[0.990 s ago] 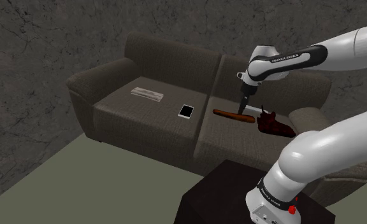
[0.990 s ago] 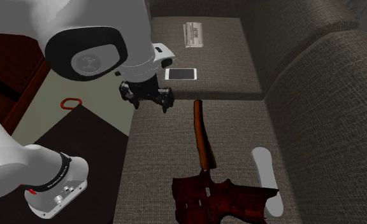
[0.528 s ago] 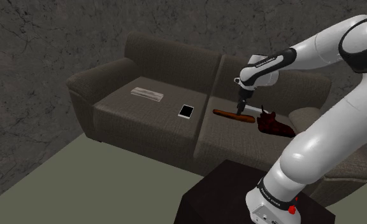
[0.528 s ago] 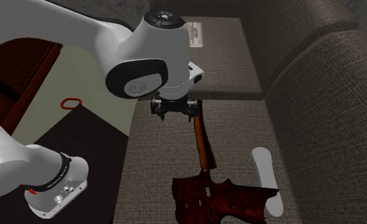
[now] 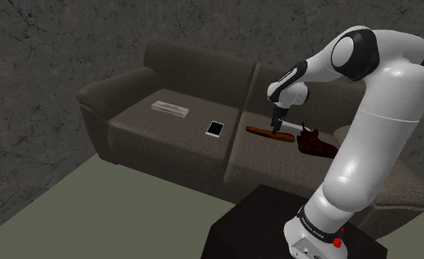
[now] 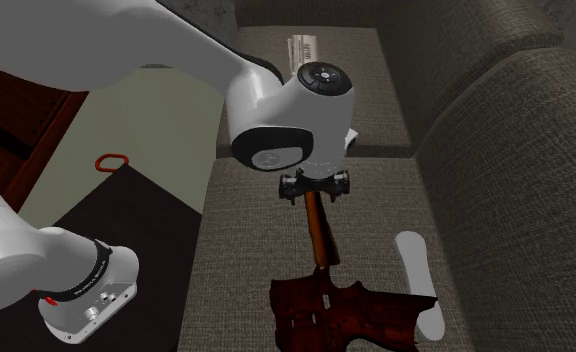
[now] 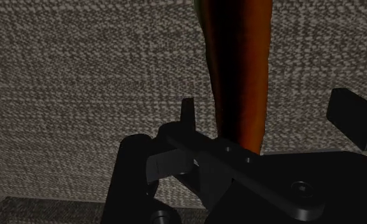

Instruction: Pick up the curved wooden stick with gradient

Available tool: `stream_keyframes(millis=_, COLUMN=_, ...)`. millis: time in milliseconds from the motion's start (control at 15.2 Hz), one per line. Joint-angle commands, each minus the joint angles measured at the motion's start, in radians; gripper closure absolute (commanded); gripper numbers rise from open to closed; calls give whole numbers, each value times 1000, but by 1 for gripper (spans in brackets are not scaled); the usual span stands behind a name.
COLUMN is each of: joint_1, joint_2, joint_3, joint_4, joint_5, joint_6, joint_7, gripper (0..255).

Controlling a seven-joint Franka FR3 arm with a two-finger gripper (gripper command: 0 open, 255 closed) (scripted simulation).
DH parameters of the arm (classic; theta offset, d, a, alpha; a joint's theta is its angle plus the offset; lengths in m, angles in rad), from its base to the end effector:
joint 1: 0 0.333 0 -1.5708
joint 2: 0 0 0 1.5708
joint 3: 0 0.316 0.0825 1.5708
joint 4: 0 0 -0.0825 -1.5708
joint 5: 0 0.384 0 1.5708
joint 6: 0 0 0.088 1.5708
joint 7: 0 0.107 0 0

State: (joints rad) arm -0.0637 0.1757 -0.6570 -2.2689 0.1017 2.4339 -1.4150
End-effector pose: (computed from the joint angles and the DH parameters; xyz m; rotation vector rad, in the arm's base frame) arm 0.4022 -0.3523 0.2997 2.9456 0.9546 -0.0318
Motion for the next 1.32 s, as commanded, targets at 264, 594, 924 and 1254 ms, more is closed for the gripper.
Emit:
stream_keyframes(millis=264, joint_1=-34, joint_2=91, joint_3=37, joint_4=13, joint_5=88, joint_6=62, joint_7=-74, gripper=0)
stream_keyframes(millis=594, joint_1=-48, joint_2=124, joint_3=54, joint_4=13, joint_5=120, joint_6=89, joint_7=-95, gripper=255)
stream_keyframes(millis=924, joint_1=-47, joint_2=124, joint_3=54, joint_4=13, joint_5=120, joint_6=89, joint_7=-95, gripper=255)
stream_keyframes(millis=1254, joint_1=-41, joint_2=110, joint_3=47, joint_4=11, joint_5=107, joint_6=79, joint_7=-86, gripper=255)
